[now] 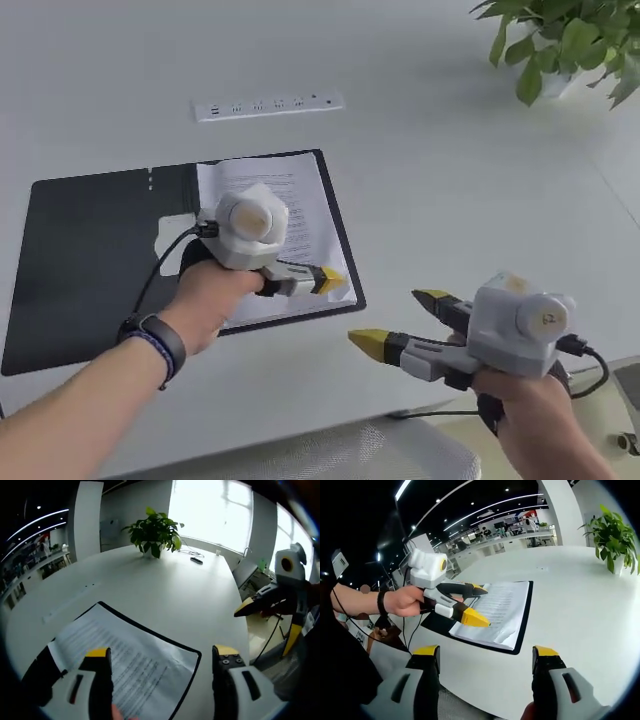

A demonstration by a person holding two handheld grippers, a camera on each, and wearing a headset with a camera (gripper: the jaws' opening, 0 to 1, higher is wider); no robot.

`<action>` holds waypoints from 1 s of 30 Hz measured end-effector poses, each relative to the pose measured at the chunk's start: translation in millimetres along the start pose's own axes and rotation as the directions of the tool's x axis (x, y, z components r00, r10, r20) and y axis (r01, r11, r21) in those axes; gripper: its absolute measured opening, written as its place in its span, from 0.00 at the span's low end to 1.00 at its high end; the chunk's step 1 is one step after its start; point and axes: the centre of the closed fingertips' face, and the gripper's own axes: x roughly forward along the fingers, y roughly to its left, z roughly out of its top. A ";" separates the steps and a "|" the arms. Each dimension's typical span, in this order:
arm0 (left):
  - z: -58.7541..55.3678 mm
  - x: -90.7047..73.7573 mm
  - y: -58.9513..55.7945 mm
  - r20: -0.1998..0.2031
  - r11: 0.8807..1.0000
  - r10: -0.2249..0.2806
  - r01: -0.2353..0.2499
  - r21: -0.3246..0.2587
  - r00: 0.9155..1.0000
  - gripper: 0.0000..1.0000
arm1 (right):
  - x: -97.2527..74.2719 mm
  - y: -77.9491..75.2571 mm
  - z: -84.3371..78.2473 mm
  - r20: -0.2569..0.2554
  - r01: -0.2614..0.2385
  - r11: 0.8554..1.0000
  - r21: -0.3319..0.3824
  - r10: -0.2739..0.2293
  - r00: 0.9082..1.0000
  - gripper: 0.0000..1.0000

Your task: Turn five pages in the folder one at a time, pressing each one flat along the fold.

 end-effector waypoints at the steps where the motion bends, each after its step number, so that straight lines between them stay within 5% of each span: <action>1: -1.4 4.7 -1.3 -0.006 1.000 0.000 0.000 0.001 1.000 0.82 | 0.0 -0.1 -0.2 -0.002 -0.001 1.000 0.000 0.001 1.000 0.74; 17: -33.0 40.7 -3.9 -0.104 1.000 0.022 -0.022 0.006 0.994 0.82 | 2.2 -7.6 -1.4 -0.011 -0.006 1.000 0.012 0.006 1.000 0.74; 30: -45.3 47.4 2.5 -0.145 0.997 0.063 -0.055 0.060 0.987 0.75 | 7.1 -12.5 -1.9 -0.020 -0.018 1.000 0.019 0.018 1.000 0.74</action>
